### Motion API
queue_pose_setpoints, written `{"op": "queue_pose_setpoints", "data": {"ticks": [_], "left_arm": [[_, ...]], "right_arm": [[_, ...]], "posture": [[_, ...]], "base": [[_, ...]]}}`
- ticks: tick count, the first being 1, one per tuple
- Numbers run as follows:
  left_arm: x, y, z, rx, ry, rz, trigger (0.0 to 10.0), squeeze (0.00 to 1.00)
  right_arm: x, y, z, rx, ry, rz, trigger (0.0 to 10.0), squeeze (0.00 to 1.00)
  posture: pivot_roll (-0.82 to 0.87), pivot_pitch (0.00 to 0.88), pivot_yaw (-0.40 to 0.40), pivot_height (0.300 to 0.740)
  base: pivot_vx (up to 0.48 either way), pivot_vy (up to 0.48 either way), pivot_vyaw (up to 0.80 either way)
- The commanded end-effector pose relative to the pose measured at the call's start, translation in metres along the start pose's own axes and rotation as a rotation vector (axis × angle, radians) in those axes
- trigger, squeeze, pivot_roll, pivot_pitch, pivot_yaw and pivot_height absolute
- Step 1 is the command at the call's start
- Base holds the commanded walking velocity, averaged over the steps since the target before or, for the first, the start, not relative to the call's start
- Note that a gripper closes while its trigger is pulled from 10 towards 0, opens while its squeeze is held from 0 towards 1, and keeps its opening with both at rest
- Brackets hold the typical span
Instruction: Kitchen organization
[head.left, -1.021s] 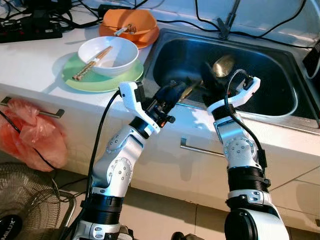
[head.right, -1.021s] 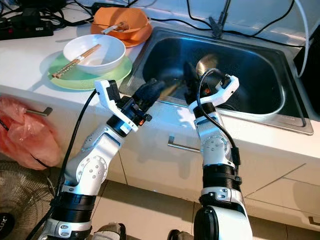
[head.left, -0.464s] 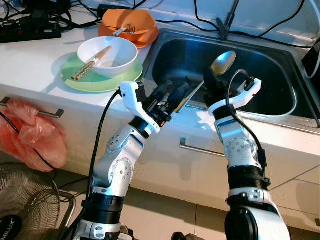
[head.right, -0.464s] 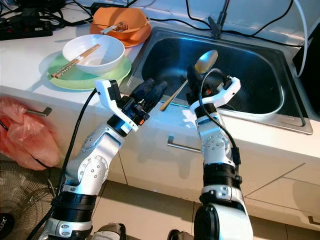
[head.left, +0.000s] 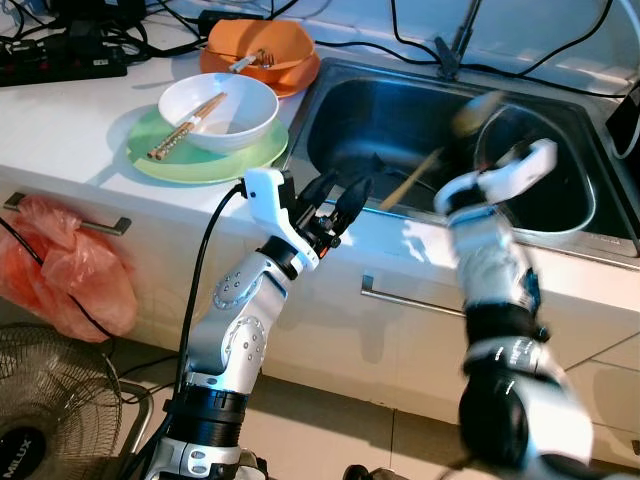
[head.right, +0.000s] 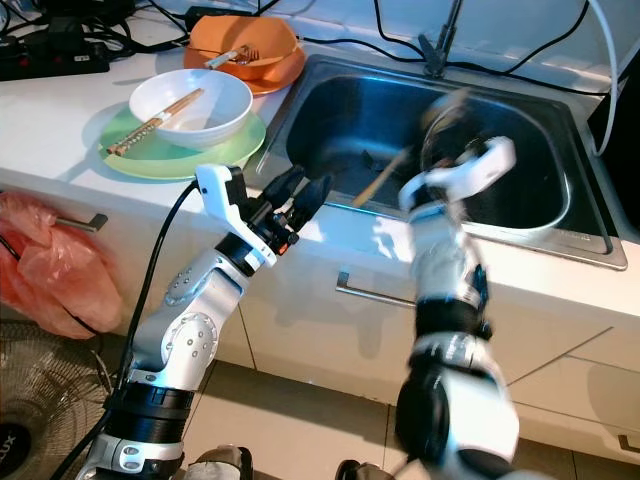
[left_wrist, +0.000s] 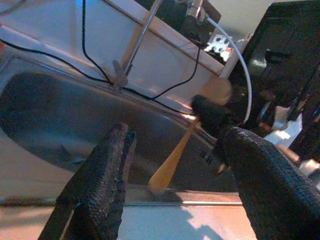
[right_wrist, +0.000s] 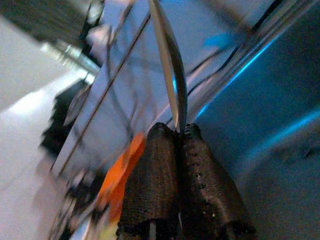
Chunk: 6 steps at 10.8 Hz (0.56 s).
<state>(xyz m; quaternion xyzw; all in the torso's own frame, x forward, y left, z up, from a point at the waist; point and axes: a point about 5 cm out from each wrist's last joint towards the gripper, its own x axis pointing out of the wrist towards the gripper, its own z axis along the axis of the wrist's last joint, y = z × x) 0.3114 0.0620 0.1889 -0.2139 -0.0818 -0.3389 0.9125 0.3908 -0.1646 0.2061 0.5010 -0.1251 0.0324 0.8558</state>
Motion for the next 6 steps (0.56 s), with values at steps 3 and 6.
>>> {"op": "queue_pose_setpoints", "data": {"ticks": [3, 6], "left_arm": [[0.001, -0.002, -0.008, 0.018, 0.036, 0.003, 10.0, 0.00], [0.000, -0.002, -0.014, 0.070, 0.070, 0.000, 10.0, 0.00]], "right_arm": [[0.012, -0.001, 0.027, 0.016, -0.124, -0.093, 10.0, 0.00], [0.015, 0.005, 0.028, -0.376, -0.168, -0.088, 10.0, 0.00]], "posture": [[0.22, 0.098, -0.066, 0.740], [0.23, 0.099, -0.067, 0.740]], "base": [[0.000, 0.000, 0.00], [0.000, 0.000, 0.00]]}}
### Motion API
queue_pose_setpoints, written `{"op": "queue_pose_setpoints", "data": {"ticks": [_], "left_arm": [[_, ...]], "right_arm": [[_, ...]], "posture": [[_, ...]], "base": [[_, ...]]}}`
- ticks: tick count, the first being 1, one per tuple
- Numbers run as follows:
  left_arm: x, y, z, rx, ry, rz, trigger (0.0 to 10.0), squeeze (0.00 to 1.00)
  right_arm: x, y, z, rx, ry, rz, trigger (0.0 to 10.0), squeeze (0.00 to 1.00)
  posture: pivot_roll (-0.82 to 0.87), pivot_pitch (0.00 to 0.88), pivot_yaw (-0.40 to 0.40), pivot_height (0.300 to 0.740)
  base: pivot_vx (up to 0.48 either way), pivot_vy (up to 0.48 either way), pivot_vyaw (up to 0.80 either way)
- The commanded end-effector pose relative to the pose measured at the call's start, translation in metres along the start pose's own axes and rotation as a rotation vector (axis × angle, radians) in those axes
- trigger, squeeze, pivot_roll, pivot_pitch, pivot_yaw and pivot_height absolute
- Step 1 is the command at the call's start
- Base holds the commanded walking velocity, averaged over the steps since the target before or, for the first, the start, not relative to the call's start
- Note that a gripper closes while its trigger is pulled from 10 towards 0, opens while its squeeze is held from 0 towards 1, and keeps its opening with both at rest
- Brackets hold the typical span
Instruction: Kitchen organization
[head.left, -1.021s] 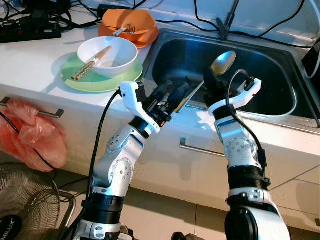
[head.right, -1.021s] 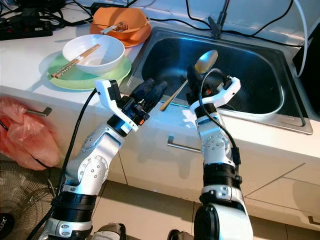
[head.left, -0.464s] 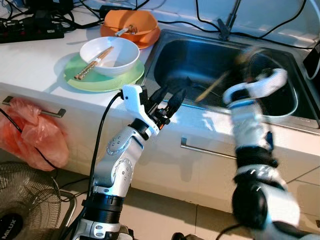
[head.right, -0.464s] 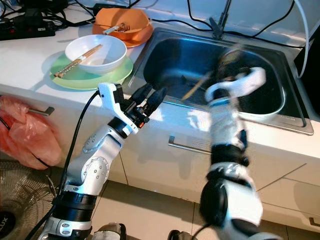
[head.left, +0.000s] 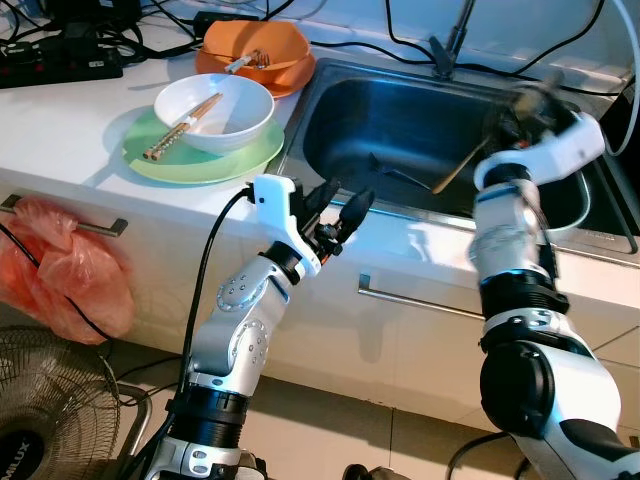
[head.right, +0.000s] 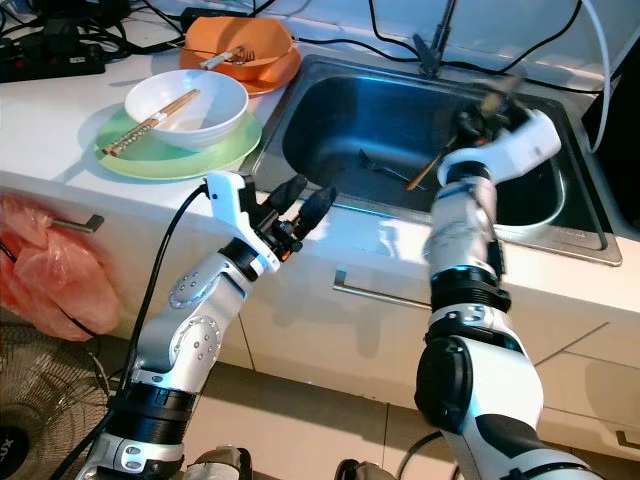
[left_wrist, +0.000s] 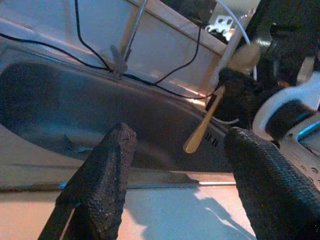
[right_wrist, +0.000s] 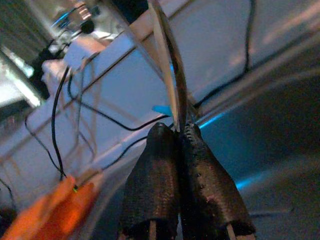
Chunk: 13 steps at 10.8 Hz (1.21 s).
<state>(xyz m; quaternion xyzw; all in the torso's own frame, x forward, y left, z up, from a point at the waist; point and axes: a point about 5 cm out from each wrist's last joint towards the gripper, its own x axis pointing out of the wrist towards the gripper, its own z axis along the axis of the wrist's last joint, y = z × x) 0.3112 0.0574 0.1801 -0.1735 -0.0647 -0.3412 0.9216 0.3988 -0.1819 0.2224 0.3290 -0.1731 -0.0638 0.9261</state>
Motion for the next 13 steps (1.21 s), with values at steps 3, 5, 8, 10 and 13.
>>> {"op": "queue_pose_setpoints", "data": {"ticks": [3, 5, 8, 10, 13], "left_arm": [[-0.005, -0.005, -0.012, 0.038, 0.078, -0.022, 10.0, 0.00], [-0.006, -0.008, -0.015, 0.063, 0.119, -0.043, 10.0, 0.00], [-0.006, -0.013, -0.016, 0.087, 0.135, -0.064, 10.0, 0.00], [-0.006, -0.013, -0.017, 0.094, 0.139, -0.070, 10.0, 0.00], [-0.008, -0.013, -0.017, 0.100, 0.142, -0.073, 10.0, 0.00]], "right_arm": [[-0.003, 0.013, -0.009, -0.187, -0.015, 0.087, 10.0, 0.00], [-0.007, 0.013, -0.019, -0.239, 0.004, 0.101, 10.0, 0.00], [-0.013, 0.016, -0.031, -0.273, 0.027, 0.143, 10.0, 0.00], [-0.021, 0.013, -0.045, -0.296, 0.085, 0.180, 10.0, 0.00], [-0.028, 0.011, -0.055, -0.296, 0.115, 0.192, 10.0, 0.00]], "posture": [[0.24, 0.106, -0.069, 0.740], [0.24, 0.108, -0.068, 0.740], [0.24, 0.105, -0.066, 0.740], [0.25, 0.099, -0.065, 0.740], [0.25, 0.090, -0.063, 0.740]], "base": [[0.000, 0.000, 0.00], [0.000, 0.000, 0.00], [0.000, 0.000, 0.00], [0.000, 0.000, 0.00], [0.000, 0.000, 0.00]]}}
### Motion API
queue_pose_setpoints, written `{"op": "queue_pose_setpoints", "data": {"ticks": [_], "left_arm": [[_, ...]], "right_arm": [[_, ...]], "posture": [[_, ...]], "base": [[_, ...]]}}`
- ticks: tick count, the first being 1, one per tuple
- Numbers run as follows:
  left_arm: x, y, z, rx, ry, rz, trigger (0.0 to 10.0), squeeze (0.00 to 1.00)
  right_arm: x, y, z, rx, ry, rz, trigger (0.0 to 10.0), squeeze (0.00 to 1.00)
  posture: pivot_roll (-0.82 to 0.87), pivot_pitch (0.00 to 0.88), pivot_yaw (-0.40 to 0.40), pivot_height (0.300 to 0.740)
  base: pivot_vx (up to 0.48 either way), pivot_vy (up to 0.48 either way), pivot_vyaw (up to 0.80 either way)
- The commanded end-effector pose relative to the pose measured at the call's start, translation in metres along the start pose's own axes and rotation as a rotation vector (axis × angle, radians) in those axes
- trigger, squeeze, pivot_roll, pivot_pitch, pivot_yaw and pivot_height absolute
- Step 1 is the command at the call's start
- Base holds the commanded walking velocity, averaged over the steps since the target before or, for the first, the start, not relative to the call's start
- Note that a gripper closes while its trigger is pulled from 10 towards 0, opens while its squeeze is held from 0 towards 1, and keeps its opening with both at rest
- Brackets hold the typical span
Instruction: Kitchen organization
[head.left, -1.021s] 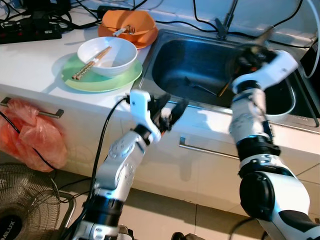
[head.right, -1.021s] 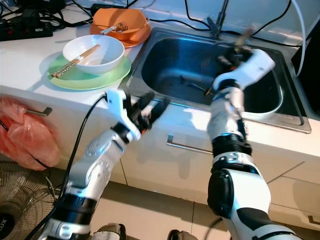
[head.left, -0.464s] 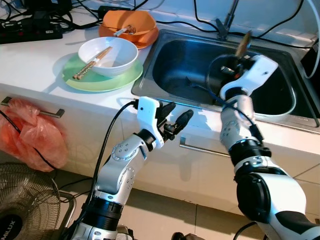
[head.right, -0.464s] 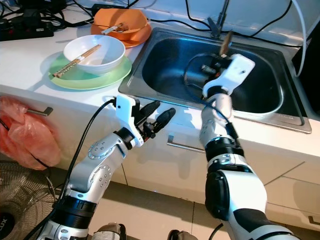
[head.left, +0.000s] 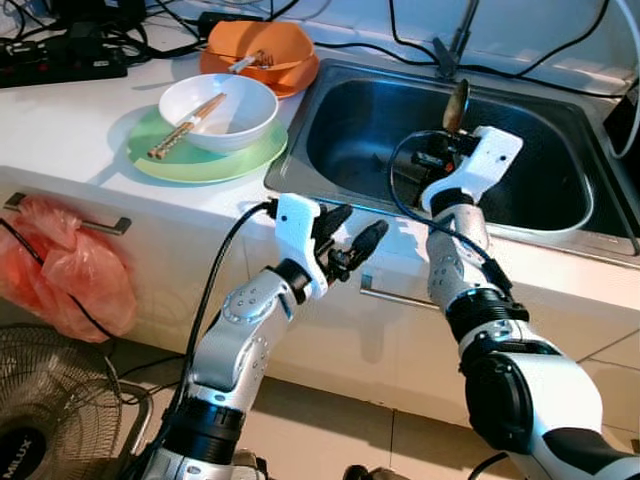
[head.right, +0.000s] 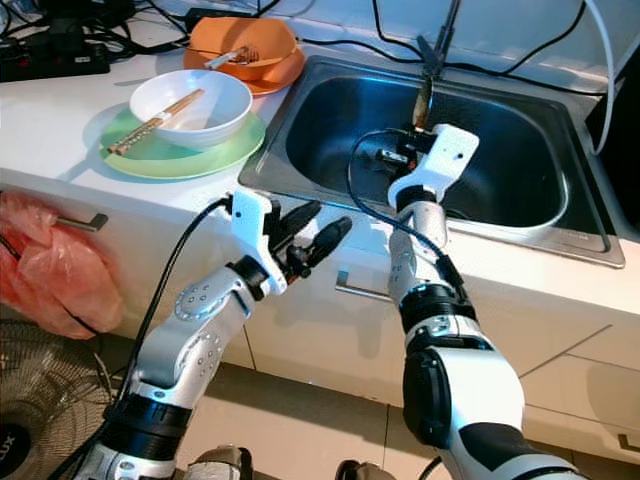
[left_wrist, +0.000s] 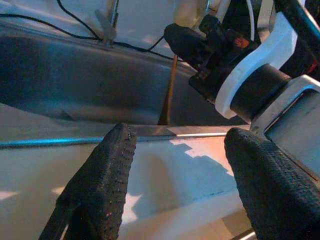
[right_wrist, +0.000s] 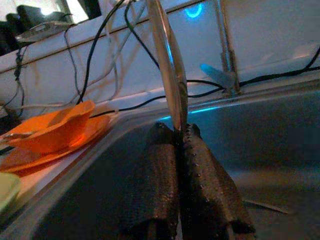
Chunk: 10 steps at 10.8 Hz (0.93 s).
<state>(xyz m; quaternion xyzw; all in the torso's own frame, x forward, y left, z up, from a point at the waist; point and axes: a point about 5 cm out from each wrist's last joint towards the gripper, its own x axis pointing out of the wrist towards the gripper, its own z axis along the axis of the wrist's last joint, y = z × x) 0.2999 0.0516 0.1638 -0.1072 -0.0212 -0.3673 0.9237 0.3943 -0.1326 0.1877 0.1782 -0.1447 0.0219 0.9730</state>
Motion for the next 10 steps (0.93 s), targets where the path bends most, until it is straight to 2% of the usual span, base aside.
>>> {"op": "queue_pose_setpoints", "data": {"ticks": [1, 5, 6, 7, 8, 9, 10], "left_arm": [[0.001, -0.006, 0.001, 0.012, 0.007, -0.034, 10.0, 0.00], [0.002, -0.007, 0.000, 0.009, 0.011, -0.034, 10.0, 0.00], [0.002, -0.007, 0.000, 0.008, 0.011, -0.033, 10.0, 0.00], [0.002, -0.007, -0.001, 0.006, 0.010, -0.032, 10.0, 0.00], [0.003, -0.007, -0.001, 0.004, 0.011, -0.030, 10.0, 0.00], [0.003, -0.006, -0.001, 0.003, 0.011, -0.027, 10.0, 0.00], [0.003, -0.006, -0.002, 0.002, 0.012, -0.024, 10.0, 0.00]], "right_arm": [[-0.005, -0.002, -0.007, -0.006, 0.021, 0.008, 10.0, 0.00], [-0.010, -0.003, -0.017, -0.013, 0.071, 0.034, 10.0, 0.00], [-0.010, -0.003, -0.016, -0.018, 0.069, 0.039, 10.0, 0.82], [-0.009, -0.003, -0.015, -0.018, 0.066, 0.037, 10.0, 0.82], [-0.008, -0.002, -0.015, -0.015, 0.067, 0.038, 10.0, 0.68], [-0.008, -0.002, -0.015, -0.014, 0.068, 0.041, 10.0, 0.00], [-0.008, -0.001, -0.016, -0.006, 0.073, 0.050, 10.0, 0.62]], "posture": [[0.25, 0.089, -0.063, 0.740], [0.24, 0.090, -0.063, 0.740], [0.24, 0.092, -0.062, 0.740], [0.24, 0.094, -0.064, 0.740], [0.24, 0.098, -0.065, 0.740], [0.24, 0.100, -0.065, 0.740], [0.24, 0.104, -0.066, 0.740]], "base": [[0.000, 0.000, 0.00], [0.000, 0.000, 0.00], [0.000, 0.000, 0.00], [0.000, 0.000, 0.00], [0.000, 0.000, 0.00], [0.000, 0.000, 0.00], [0.000, 0.000, 0.00]]}}
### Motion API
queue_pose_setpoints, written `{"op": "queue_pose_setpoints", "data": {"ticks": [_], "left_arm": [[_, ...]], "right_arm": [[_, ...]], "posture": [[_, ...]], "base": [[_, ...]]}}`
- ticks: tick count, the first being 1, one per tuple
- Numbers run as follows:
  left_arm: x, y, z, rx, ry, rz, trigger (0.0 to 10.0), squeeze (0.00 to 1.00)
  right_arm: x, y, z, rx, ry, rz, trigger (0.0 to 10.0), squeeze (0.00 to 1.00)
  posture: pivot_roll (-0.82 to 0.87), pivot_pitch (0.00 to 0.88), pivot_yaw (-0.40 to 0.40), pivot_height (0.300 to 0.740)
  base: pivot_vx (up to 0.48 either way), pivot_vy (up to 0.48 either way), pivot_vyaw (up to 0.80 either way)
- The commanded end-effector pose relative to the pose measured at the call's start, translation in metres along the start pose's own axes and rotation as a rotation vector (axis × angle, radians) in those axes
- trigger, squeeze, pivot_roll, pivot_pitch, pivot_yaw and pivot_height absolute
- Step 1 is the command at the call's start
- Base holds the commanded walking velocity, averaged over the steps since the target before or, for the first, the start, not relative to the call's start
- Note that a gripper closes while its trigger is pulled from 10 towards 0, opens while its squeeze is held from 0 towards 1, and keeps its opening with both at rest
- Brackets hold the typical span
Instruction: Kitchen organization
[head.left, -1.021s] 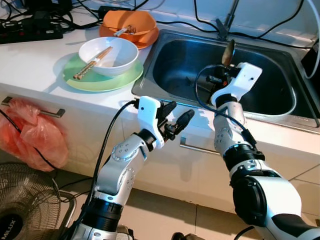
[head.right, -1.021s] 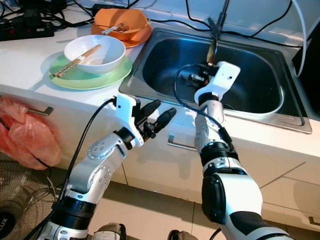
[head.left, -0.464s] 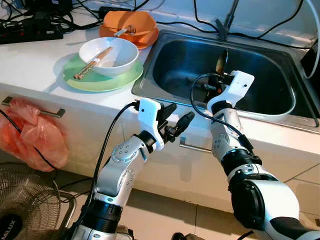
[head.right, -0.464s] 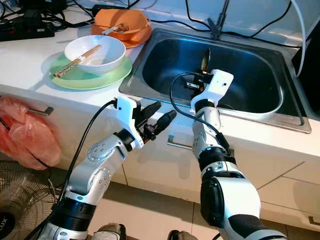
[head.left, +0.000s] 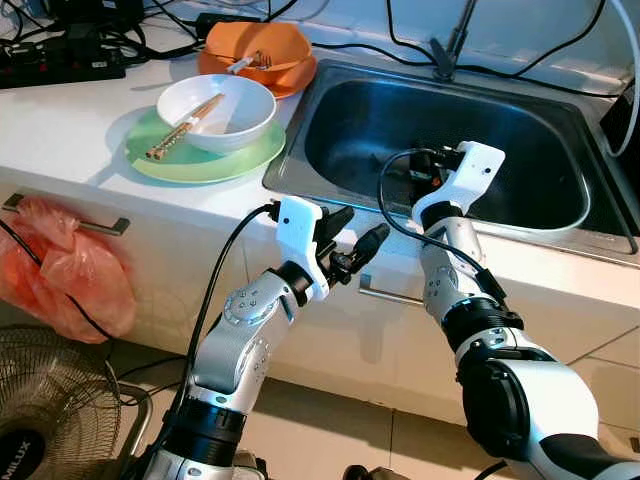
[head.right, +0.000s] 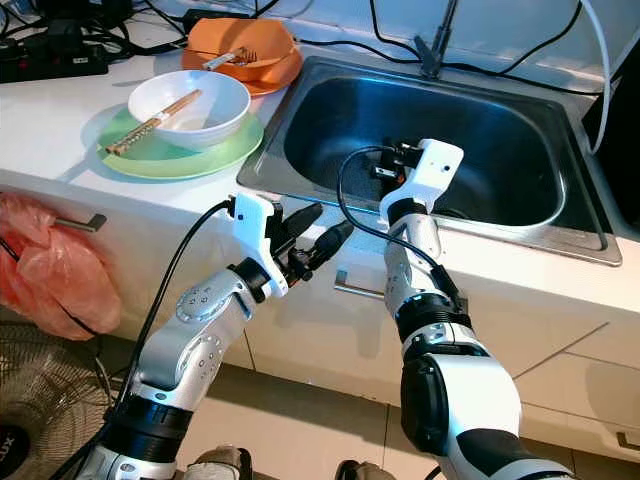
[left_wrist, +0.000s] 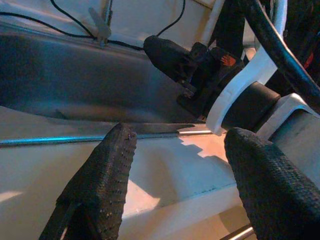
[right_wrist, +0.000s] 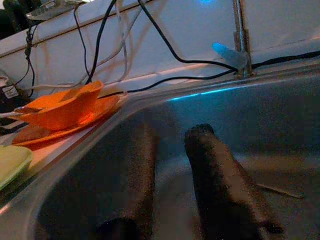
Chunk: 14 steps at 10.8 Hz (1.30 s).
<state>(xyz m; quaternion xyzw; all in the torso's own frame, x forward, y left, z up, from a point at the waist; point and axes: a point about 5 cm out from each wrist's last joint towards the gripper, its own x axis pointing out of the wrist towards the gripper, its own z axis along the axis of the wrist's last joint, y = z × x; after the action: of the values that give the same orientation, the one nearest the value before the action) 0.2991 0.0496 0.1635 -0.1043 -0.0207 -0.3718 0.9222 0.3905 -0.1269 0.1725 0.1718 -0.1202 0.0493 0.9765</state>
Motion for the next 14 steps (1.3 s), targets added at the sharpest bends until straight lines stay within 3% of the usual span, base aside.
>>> {"op": "queue_pose_setpoints", "data": {"ticks": [1, 2, 4, 6, 7, 8, 9, 11, 12, 13, 14], "left_arm": [[0.002, -0.004, -0.001, -0.004, 0.009, -0.011, 10.0, 0.00], [0.001, -0.003, -0.001, -0.004, 0.009, -0.009, 10.0, 0.00], [0.001, -0.001, 0.000, 0.006, -0.001, 0.017, 10.0, 0.00], [0.002, 0.013, 0.011, 0.087, -0.077, 0.138, 10.0, 0.00], [0.000, 0.020, 0.026, 0.236, -0.157, 0.246, 10.0, 0.00], [-0.002, 0.022, 0.030, 0.264, -0.206, 0.302, 10.0, 0.00], [-0.005, 0.027, 0.053, 0.337, -0.310, 0.365, 10.0, 0.00], [-0.009, 0.026, 0.076, 0.427, -0.418, 0.399, 10.0, 0.00], [-0.014, 0.025, 0.086, 0.481, -0.466, 0.436, 10.0, 0.29], [-0.018, 0.025, 0.094, 0.522, -0.497, 0.460, 10.0, 0.97], [-0.022, 0.025, 0.106, 0.578, -0.538, 0.487, 10.0, 1.00]], "right_arm": [[0.000, -0.001, -0.001, 0.000, 0.017, 0.007, 10.0, 0.60], [0.000, -0.001, -0.001, -0.006, 0.019, 0.007, 10.0, 0.00], [0.001, 0.002, 0.002, 0.008, 0.003, 0.019, 10.0, 0.00], [0.002, 0.009, 0.008, 0.060, -0.030, 0.077, 10.0, 0.00], [-0.001, 0.017, 0.014, 0.097, -0.063, 0.155, 10.0, 0.00], [-0.003, 0.019, 0.015, 0.123, -0.062, 0.193, 10.0, 0.00], [-0.014, 0.022, 0.008, 0.154, -0.032, 0.279, 10.0, 0.00], [-0.038, 0.013, -0.017, 0.195, 0.055, 0.282, 10.0, 0.00], [-0.046, 0.008, -0.025, 0.212, 0.086, 0.262, 10.0, 0.00], [-0.049, 0.006, -0.030, 0.234, 0.109, 0.242, 10.0, 0.00], [-0.052, 0.005, -0.033, 0.239, 0.133, 0.242, 10.0, 0.00]], "posture": [[0.24, 0.105, -0.066, 0.740], [0.24, 0.105, -0.066, 0.740], [0.24, 0.105, -0.066, 0.740], [0.23, 0.110, -0.066, 0.740], [0.23, 0.113, -0.065, 0.740], [0.23, 0.115, -0.065, 0.740], [0.22, 0.115, -0.065, 0.740], [0.23, 0.112, -0.064, 0.740], [0.23, 0.107, -0.065, 0.740], [0.23, 0.105, -0.065, 0.740], [0.25, 0.102, -0.068, 0.740]], "base": [[0.000, 0.000, 0.00], [0.000, 0.000, 0.00], [0.000, 0.000, 0.00], [0.000, 0.000, 0.00], [0.000, 0.000, 0.00], [0.000, 0.000, 0.00], [0.000, 0.000, 0.00], [0.000, 0.000, 0.00], [0.000, 0.000, 0.00], [0.000, 0.000, 0.00], [0.000, 0.000, 0.00]]}}
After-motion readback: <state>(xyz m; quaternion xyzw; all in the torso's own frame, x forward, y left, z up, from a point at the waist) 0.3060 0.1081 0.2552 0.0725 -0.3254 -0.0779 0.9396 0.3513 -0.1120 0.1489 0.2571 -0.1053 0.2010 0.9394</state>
